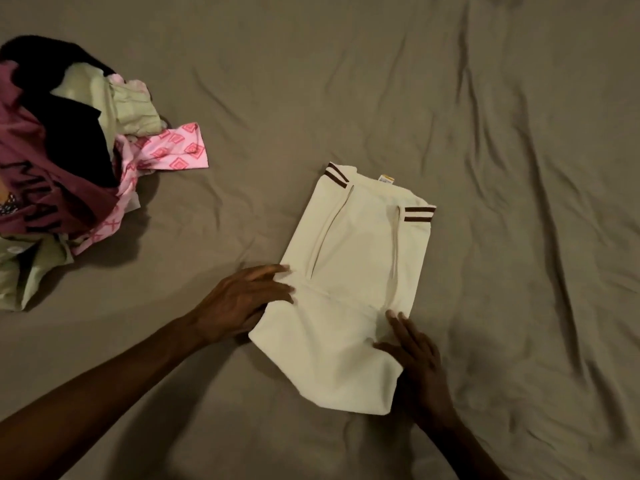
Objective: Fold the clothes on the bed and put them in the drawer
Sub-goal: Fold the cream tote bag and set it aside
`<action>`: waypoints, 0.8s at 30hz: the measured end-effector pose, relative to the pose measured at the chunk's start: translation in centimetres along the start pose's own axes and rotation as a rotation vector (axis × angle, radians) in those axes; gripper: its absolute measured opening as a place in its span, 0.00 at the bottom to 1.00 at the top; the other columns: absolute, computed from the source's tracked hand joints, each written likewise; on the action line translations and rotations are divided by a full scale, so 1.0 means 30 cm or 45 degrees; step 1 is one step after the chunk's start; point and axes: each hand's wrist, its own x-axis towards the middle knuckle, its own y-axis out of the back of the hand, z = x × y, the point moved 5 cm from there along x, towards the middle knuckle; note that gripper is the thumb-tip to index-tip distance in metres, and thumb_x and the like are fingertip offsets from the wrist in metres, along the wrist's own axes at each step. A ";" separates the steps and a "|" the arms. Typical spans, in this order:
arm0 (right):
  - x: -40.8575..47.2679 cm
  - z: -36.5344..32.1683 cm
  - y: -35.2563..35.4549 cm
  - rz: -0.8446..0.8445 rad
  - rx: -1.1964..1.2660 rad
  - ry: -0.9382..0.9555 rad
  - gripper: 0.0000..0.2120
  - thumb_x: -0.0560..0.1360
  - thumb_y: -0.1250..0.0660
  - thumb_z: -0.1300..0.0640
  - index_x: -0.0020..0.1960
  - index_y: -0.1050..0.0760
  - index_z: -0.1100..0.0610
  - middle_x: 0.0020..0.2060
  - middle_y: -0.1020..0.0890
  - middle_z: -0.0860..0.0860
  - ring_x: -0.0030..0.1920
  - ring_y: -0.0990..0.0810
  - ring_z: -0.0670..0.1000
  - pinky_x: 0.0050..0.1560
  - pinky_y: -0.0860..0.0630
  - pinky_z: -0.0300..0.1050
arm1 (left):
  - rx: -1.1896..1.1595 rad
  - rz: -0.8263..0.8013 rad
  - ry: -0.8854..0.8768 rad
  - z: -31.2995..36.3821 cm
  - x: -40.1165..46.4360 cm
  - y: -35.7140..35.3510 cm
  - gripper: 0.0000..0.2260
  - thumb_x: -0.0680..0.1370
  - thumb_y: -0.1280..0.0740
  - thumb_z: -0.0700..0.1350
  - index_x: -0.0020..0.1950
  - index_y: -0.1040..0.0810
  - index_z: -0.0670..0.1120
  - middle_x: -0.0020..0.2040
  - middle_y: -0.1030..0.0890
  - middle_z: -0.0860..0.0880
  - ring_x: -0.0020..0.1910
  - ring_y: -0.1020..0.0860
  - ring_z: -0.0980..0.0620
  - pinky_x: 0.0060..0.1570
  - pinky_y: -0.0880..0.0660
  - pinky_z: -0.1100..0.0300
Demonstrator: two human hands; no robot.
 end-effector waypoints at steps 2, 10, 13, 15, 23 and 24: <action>0.067 0.000 0.092 0.034 0.425 -0.141 0.19 0.84 0.40 0.49 0.72 0.24 0.49 0.72 0.22 0.50 0.71 0.24 0.56 0.68 0.28 0.64 | -0.277 -0.024 0.232 -0.015 0.078 0.047 0.16 0.77 0.38 0.41 0.60 0.17 0.53 0.56 0.15 0.54 0.56 0.18 0.55 0.52 0.21 0.55; 0.507 0.163 0.298 0.202 1.238 -0.895 0.15 0.82 0.35 0.51 0.60 0.20 0.61 0.52 0.12 0.57 0.50 0.13 0.56 0.50 0.15 0.52 | -1.360 0.220 0.974 -0.216 0.517 0.098 0.14 0.84 0.34 0.47 0.59 0.18 0.36 0.52 0.14 0.41 0.46 0.16 0.49 0.50 0.20 0.56; 0.558 0.254 0.256 0.259 1.119 -1.061 0.07 0.83 0.33 0.59 0.49 0.22 0.62 0.38 0.13 0.52 0.33 0.19 0.47 0.28 0.26 0.36 | -1.275 0.244 1.111 -0.281 0.572 -0.004 0.12 0.82 0.32 0.47 0.56 0.17 0.38 0.50 0.13 0.41 0.42 0.15 0.48 0.46 0.20 0.53; 0.556 0.280 0.232 0.263 0.972 -1.082 0.06 0.82 0.33 0.60 0.49 0.21 0.61 0.40 0.14 0.53 0.32 0.21 0.48 0.25 0.30 0.37 | -1.009 0.298 1.132 -0.311 0.562 -0.052 0.13 0.83 0.32 0.48 0.54 0.16 0.39 0.49 0.13 0.42 0.45 0.15 0.46 0.50 0.22 0.50; 0.358 0.146 0.156 0.566 0.894 -0.995 0.04 0.83 0.34 0.62 0.57 0.22 0.59 0.48 0.13 0.51 0.47 0.13 0.48 0.44 0.20 0.41 | -0.667 0.406 1.066 -0.311 0.536 -0.039 0.23 0.83 0.36 0.56 0.34 0.26 0.43 0.27 0.21 0.54 0.28 0.25 0.59 0.34 0.30 0.60; 0.335 0.128 0.128 0.556 0.888 -1.016 0.06 0.83 0.34 0.62 0.59 0.23 0.58 0.49 0.13 0.51 0.46 0.13 0.46 0.44 0.20 0.38 | -0.586 0.405 1.058 -0.315 0.532 -0.033 0.24 0.84 0.36 0.55 0.32 0.30 0.45 0.25 0.26 0.55 0.26 0.28 0.59 0.32 0.33 0.60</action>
